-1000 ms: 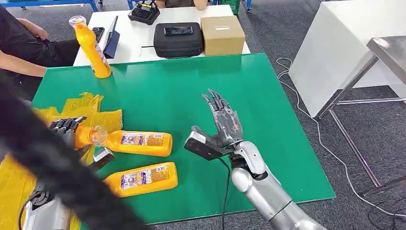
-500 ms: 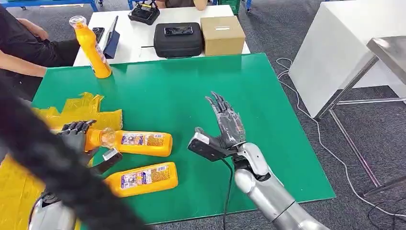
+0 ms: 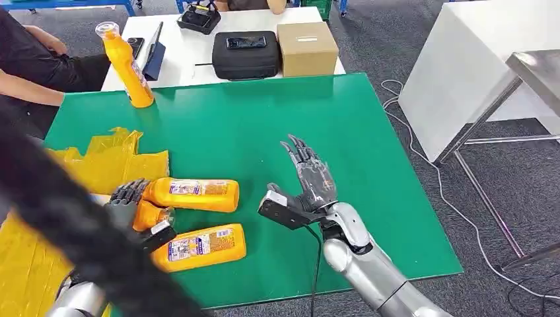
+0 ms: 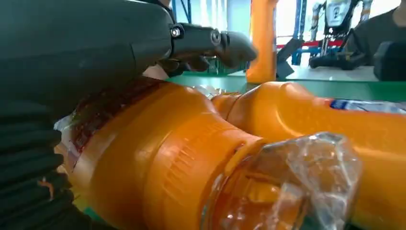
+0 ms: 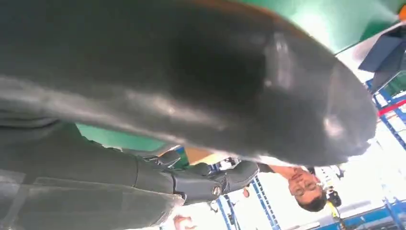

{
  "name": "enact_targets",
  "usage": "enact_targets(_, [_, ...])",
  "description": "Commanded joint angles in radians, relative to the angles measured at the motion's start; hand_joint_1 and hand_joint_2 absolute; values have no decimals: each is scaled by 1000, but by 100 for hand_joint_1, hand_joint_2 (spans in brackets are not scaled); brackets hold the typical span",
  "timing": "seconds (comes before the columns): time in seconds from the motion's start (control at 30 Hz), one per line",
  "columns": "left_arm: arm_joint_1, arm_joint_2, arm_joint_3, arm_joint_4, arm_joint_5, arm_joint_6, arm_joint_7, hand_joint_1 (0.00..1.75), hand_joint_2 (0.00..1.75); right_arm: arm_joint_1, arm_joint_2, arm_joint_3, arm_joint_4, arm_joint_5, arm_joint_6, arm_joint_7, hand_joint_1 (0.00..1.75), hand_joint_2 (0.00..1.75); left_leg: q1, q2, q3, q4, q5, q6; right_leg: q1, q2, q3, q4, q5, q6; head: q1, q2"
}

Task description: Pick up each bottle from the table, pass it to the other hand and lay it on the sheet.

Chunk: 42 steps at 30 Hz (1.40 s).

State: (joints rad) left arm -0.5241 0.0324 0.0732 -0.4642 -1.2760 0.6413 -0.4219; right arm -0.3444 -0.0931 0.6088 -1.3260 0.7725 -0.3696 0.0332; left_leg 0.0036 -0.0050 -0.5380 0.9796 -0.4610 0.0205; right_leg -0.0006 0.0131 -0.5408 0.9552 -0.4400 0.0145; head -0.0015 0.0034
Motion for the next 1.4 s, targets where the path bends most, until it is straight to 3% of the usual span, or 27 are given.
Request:
enact_targets(0.03, [-36, 28, -27, 177, 12, -18, 3, 0, 0, -29, 3, 34, 56, 1, 10, 0, 0, 0, 0, 3, 4, -2, 0, -1, 0, 2, 3, -1, 0, 0, 0, 0])
enact_targets(0.4, [-50, 53, -62, 160, 81, -16, -24, 0, 0, -45, -1, 20, 87, 2, 31, 0, 0, 0, 0, 3, 6, -1, 0, -1, 0, 1, 4, 0, 1, 0, 0, 0])
enact_targets(0.47, [-50, 39, 21, 123, 247, 15, -139, 0, 0, -45, 3, 15, 93, -25, 16, -24, 0, 0, 0, 3, 7, -2, 0, -1, 0, 2, 4, 0, 1, 0, 0, 0])
enact_targets(0.63, [-59, 41, 18, 124, 250, 7, -137, 0, 0, -44, 3, 16, 95, -27, 15, -26, 0, 0, 0, 1, 5, -1, 0, -1, 0, 0, 4, 1, 0, 0, 0, 0])
enact_targets(0.7, [-55, 25, 80, 83, 420, 20, -266, 0, 0, -50, 5, 23, 107, -45, 12, -40, 0, 0, 0, 1, 5, -1, 0, -1, 0, 0, 4, 1, 0, 0, 0, 0])
enact_targets(0.83, [35, 62, -105, -267, 858, -22, -276, 0, 0, -101, 24, 46, 166, -87, 8, -63, 0, 0, 0, 2, 2, 1, 0, -1, 1, 1, 1, 2, 0, 0, 0, 0])
enact_targets(0.97, [111, 89, -139, -519, 1131, -102, -276, 0, 0, -62, 16, 40, 141, -118, -19, -116, 0, 0, 0, 1, 2, 0, 0, -1, 0, 0, 1, 2, 0, 0, 0, 0])
enact_targets(1.17, [147, 146, -15, -800, 1410, -217, -268, 0, 0, -29, 32, 33, 85, -165, -119, -189, 0, 0, 1, 2, 0, 1, -1, -1, 1, 1, -1, 2, 0, 0, 0, 0])
enact_targets(1.23, [147, 176, 13, -840, 1424, -230, -256, 0, 0, -35, 36, 33, 81, -164, -118, -176, 0, 0, 1, 3, 0, 1, -1, -2, 1, 2, -2, 3, 0, 0, 0, 0])
enact_targets(1.4, [156, 167, 31, -855, 1418, -213, -276, 0, 0, -29, 39, 27, 81, -154, -118, -164, 0, 0, 0, 2, 2, 0, 0, -1, 1, 0, -1, 2, 0, 0, 0, 0])
